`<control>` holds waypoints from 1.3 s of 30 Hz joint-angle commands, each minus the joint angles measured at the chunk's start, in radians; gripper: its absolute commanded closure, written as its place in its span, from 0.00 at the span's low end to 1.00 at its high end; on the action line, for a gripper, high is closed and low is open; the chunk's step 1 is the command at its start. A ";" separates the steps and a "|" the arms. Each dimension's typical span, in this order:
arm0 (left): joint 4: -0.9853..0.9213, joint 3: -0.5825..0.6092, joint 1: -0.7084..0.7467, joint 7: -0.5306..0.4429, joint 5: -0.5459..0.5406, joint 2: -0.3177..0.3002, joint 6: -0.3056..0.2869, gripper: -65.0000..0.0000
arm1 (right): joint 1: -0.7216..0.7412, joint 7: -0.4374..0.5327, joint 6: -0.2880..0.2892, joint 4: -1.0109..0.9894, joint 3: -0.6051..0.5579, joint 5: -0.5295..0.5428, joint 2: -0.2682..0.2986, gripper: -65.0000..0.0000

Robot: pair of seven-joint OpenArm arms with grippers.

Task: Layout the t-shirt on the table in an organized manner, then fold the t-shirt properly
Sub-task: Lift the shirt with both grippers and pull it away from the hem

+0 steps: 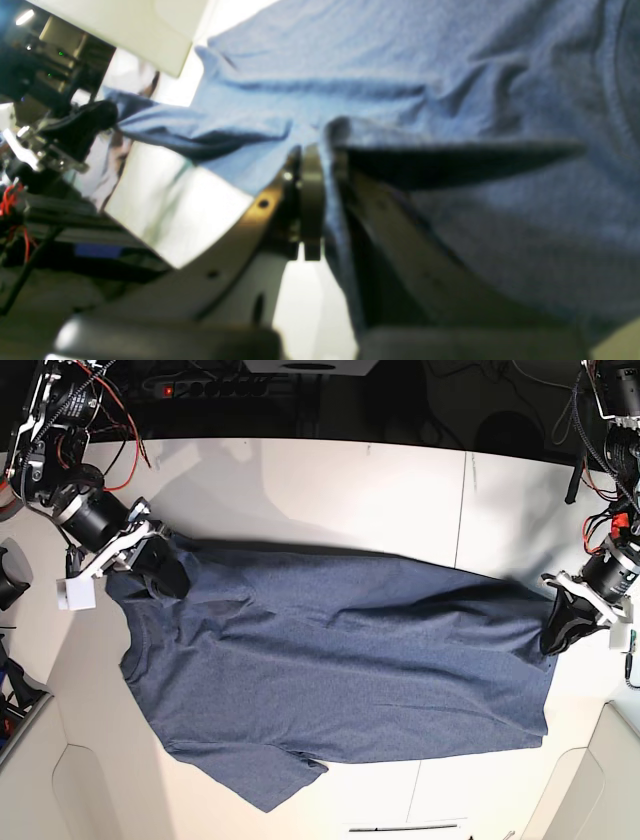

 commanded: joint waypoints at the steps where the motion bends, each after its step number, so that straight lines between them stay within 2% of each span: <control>1: 0.026 -0.020 0.005 0.010 -0.051 -0.020 -0.009 1.00 | -0.009 0.014 0.010 0.034 0.002 0.029 0.008 1.00; 7: 0.043 -0.105 0.088 0.236 -0.228 -0.019 -0.009 1.00 | -0.098 -0.015 0.010 0.106 0.002 0.048 0.008 1.00; 10: 0.043 -0.148 0.122 0.334 -0.274 -0.020 -0.009 1.00 | -0.140 -0.024 0.010 0.122 0.002 0.049 0.015 1.00; 14: 0.043 -0.197 0.171 0.401 -0.290 -0.020 -0.009 1.00 | -0.185 -0.025 0.009 0.122 0.003 0.048 0.046 1.00; 25: 0.042 -0.232 0.285 0.414 -0.274 -0.019 -0.009 1.00 | -0.228 -0.025 0.008 0.121 0.003 -0.016 0.120 1.00; 39: 0.038 -0.232 0.296 0.415 -0.082 -0.020 -0.009 1.00 | -0.228 -0.025 -0.012 0.121 0.003 -0.166 0.128 1.00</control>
